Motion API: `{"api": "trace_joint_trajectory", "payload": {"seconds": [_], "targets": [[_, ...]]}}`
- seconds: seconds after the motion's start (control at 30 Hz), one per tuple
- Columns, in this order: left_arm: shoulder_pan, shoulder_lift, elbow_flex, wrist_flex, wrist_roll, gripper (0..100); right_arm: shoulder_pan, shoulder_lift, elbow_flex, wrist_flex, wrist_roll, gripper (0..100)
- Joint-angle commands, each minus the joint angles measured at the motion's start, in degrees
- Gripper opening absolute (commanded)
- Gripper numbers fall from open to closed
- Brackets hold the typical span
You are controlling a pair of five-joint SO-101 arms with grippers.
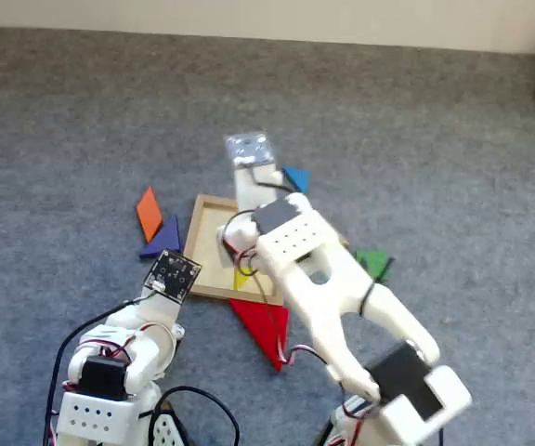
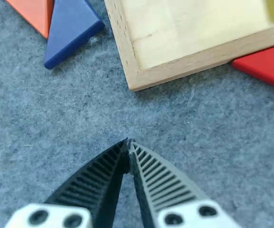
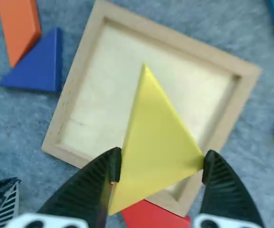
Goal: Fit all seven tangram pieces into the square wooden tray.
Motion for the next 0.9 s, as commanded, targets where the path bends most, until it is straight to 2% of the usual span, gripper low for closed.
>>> {"api": "trace_joint_trajectory", "payload": {"seconds": [0.0,0.13,0.3,0.5,0.67,0.73,0.87], "targets": [[-0.48,-2.33,1.1,0.18,0.26,1,-1.54,4.44,-7.6,0.13,-0.97,26.3],[-0.48,-2.33,1.1,0.18,0.26,1,-0.84,10.77,-16.57,7.34,-2.55,37.2],[-0.48,-2.33,1.1,0.18,0.26,1,0.31,11.38,-23.69,15.25,0.7,36.1],[-0.48,-2.33,1.1,0.18,0.26,1,5.93,8.66,-24.66,17.54,5.8,17.5],[-0.48,-2.33,1.1,0.18,0.26,1,10.95,9.19,-22.46,17.54,13.89,3.2],[-0.48,-2.33,1.1,0.18,0.26,1,11.03,10.15,-20.0,16.57,16.09,0.2],[-0.48,-2.33,1.1,0.18,0.26,1,7.96,13.23,-15.08,11.74,16.18,0.6]]}}
